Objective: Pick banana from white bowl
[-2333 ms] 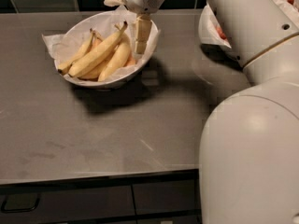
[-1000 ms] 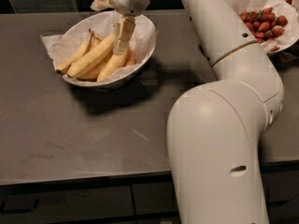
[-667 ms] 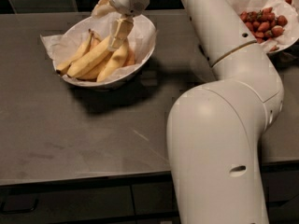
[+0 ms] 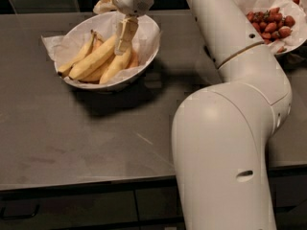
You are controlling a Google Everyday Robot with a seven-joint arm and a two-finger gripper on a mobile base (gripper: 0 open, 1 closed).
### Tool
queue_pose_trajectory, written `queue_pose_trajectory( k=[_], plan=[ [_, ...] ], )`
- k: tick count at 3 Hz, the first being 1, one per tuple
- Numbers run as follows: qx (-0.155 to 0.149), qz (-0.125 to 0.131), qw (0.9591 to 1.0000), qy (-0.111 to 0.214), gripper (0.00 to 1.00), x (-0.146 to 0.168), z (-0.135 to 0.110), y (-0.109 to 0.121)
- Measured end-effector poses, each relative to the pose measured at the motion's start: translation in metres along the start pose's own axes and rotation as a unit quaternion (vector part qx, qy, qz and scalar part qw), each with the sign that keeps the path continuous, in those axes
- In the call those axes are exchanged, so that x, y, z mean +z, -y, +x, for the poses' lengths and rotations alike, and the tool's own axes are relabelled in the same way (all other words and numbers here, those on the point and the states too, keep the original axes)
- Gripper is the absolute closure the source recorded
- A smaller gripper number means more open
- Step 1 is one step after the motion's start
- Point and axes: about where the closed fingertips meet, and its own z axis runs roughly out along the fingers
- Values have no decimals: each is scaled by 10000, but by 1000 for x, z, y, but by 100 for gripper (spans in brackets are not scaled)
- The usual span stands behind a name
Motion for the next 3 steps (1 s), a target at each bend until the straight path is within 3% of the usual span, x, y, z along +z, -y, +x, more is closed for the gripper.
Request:
queue_pose_trajectory(
  k=[1, 2, 3],
  plan=[
    [27, -20, 10000, 6, 19, 6, 0, 1],
    [39, -29, 10000, 35, 29, 14, 2, 4],
    [97, -60, 9999, 76, 27, 22, 5, 4]
  ],
)
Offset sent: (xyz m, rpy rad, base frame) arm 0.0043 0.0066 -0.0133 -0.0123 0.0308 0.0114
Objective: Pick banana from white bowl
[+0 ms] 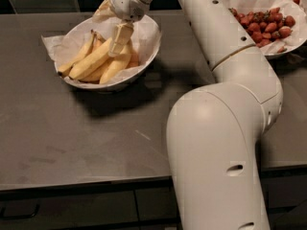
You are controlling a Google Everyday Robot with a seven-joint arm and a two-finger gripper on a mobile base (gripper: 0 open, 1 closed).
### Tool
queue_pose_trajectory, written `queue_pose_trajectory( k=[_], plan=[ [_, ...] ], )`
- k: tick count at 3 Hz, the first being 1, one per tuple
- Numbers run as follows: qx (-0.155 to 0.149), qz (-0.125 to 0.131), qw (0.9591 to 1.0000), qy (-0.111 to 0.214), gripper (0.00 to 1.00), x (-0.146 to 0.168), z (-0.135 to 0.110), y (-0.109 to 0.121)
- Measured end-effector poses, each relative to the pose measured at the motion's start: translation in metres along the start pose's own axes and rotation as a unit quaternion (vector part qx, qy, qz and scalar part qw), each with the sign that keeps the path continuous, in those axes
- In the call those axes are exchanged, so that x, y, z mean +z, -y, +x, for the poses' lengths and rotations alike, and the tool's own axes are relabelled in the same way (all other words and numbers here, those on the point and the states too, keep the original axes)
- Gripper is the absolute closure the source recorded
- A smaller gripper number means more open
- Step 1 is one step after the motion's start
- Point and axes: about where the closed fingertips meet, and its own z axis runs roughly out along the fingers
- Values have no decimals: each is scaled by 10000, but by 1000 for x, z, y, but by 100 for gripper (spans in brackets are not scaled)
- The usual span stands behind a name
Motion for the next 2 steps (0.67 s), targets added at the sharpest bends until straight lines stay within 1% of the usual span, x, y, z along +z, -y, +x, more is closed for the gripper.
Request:
queue_pose_trajectory(
  k=[2],
  plan=[
    [220, -58, 9997, 57, 27, 10, 9, -6]
  ],
)
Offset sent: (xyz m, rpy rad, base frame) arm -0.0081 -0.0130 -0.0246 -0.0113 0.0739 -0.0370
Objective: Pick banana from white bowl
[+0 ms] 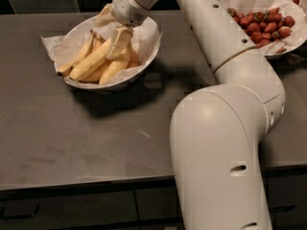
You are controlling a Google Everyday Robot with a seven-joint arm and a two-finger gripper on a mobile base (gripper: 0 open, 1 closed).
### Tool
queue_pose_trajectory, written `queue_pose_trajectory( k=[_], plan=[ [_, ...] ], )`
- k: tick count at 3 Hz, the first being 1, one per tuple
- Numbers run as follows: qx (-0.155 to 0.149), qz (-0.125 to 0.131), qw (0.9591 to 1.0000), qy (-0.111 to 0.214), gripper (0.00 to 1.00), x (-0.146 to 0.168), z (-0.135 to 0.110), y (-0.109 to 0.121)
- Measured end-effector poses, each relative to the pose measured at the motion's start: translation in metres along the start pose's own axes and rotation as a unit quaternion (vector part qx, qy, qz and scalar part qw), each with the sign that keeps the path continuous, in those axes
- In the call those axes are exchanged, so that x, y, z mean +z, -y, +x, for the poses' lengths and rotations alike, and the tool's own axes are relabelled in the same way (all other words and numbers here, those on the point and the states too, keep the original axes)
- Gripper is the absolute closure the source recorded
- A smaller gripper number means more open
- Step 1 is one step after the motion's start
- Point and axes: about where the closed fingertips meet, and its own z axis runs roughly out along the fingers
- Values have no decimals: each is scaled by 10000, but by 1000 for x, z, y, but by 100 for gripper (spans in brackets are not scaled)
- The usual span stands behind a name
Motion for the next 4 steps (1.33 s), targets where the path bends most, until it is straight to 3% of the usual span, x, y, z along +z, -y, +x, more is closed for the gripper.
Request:
queue_pose_trajectory(
  k=[1, 2, 4],
  plan=[
    [0, 0, 10000, 0, 29, -1, -1, 1],
    [108, 40, 9999, -86, 46, -3, 4, -3],
    [310, 121, 9992, -226, 93, -11, 7, -14]
  ],
)
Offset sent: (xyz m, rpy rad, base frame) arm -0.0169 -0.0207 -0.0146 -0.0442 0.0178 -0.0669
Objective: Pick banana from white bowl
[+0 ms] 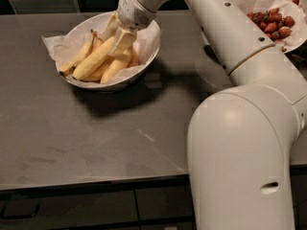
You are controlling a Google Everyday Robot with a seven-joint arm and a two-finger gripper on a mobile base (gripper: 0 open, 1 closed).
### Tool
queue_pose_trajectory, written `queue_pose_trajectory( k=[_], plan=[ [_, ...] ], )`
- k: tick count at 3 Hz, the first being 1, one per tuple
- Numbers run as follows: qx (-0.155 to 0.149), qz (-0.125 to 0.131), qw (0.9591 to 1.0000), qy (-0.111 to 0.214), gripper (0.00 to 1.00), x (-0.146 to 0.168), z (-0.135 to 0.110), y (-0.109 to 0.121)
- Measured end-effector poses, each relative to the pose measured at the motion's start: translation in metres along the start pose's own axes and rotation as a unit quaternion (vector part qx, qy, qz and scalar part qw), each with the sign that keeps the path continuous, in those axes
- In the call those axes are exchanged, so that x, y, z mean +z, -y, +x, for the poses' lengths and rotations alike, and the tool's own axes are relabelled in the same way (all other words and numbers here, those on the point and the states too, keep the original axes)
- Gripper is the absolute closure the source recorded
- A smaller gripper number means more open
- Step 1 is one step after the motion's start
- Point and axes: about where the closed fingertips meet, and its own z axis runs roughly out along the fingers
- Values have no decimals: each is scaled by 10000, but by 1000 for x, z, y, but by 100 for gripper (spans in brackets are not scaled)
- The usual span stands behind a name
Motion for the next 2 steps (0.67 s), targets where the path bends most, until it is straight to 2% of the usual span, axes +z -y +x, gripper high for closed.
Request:
queue_pose_trajectory(
  k=[1, 2],
  plan=[
    [95, 496, 9983, -286, 100, -33, -5, -6],
    [-48, 923, 9928, -761, 100, -61, -24, -14]
  ],
)
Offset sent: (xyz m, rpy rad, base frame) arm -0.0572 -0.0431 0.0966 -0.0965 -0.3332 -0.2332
